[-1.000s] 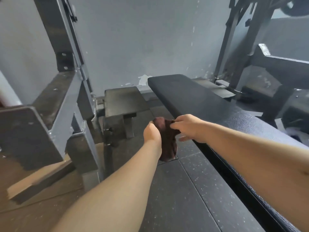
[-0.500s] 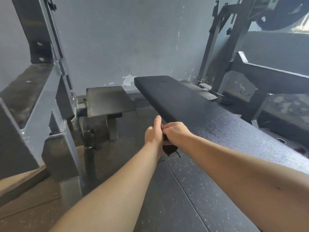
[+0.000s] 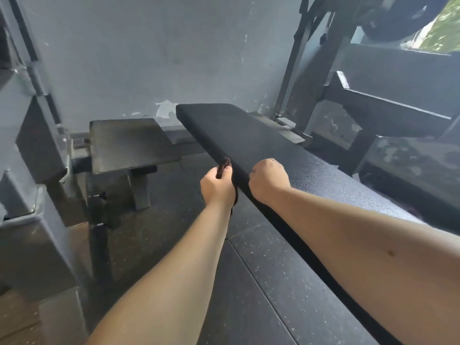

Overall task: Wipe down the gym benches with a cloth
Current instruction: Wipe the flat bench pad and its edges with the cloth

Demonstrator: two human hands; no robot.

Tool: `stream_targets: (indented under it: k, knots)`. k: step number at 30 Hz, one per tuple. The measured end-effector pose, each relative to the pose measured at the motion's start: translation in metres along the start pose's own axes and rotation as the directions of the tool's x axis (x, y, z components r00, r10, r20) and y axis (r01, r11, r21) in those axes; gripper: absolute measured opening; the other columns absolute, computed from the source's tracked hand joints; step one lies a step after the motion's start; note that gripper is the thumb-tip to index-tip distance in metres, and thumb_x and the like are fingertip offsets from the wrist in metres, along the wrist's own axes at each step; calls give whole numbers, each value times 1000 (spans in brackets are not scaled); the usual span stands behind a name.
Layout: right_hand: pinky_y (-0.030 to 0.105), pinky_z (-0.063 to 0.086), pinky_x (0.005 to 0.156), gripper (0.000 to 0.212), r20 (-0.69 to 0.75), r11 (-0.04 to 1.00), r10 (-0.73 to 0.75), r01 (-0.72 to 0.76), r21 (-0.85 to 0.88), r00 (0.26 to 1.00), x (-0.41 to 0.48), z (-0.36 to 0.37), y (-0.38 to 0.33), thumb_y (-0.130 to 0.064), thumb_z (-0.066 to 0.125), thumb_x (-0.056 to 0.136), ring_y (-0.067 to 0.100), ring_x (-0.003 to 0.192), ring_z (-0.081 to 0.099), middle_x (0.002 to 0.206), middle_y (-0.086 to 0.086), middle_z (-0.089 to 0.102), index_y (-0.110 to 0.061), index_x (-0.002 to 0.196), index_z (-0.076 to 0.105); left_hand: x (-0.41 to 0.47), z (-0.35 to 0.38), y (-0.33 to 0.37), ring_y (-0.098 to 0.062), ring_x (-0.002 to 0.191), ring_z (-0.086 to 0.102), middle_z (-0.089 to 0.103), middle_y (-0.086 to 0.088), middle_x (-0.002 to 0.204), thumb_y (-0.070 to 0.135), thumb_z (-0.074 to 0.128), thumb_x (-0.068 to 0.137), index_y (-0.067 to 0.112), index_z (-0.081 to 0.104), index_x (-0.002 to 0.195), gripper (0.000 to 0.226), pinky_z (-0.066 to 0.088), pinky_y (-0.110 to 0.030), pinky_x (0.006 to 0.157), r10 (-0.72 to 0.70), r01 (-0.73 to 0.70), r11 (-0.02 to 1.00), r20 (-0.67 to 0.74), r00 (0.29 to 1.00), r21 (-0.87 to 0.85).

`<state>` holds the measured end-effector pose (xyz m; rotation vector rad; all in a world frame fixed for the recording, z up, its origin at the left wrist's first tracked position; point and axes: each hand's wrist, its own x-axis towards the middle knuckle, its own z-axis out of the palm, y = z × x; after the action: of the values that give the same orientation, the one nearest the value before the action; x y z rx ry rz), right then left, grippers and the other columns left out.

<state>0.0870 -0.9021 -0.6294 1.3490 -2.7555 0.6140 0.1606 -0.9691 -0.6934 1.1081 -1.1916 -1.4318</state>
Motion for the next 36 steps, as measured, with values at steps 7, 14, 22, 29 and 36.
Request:
stream_targets:
  k: [7,14,22,29,36]
  knots:
    - [39,52,86,38,26,995,-97,98,-26,995,19,14,17,-6,59,87,30,104,55,98,13,61,-18,56,41,25,12,-15,-15,70,63,67,0,73,27,64,99,6,74,89,26,51,-24,63,134,-135,985,15,991,103]
    - [40,53,88,33,40,992,-121,122,-27,992,25,17,19,-6,57,83,30,100,55,94,11,60,-17,57,40,31,26,-28,-30,89,70,70,-11,95,22,59,98,9,75,103,21,57,-39,72,45,-29,985,-95,994,168]
    - [37,51,91,11,71,991,-126,129,-40,990,21,13,16,-15,59,86,29,105,54,105,4,58,-14,76,59,-18,20,-26,-26,83,61,59,-4,92,22,50,103,19,55,72,32,36,-31,65,178,-175,942,15,984,287]
    - [22,32,48,17,231,992,-78,99,-78,970,22,-13,7,-3,53,86,24,57,43,66,7,49,-5,69,55,-40,15,-26,-11,77,61,63,2,87,24,56,102,18,70,82,25,50,-27,66,342,-348,858,86,936,378]
    - [27,46,59,25,253,984,-168,178,-18,953,16,-17,22,9,41,81,31,74,51,81,8,54,1,79,64,5,29,-9,-25,74,65,70,-16,84,20,63,98,-2,73,89,25,36,-13,48,293,-252,922,-106,950,292]
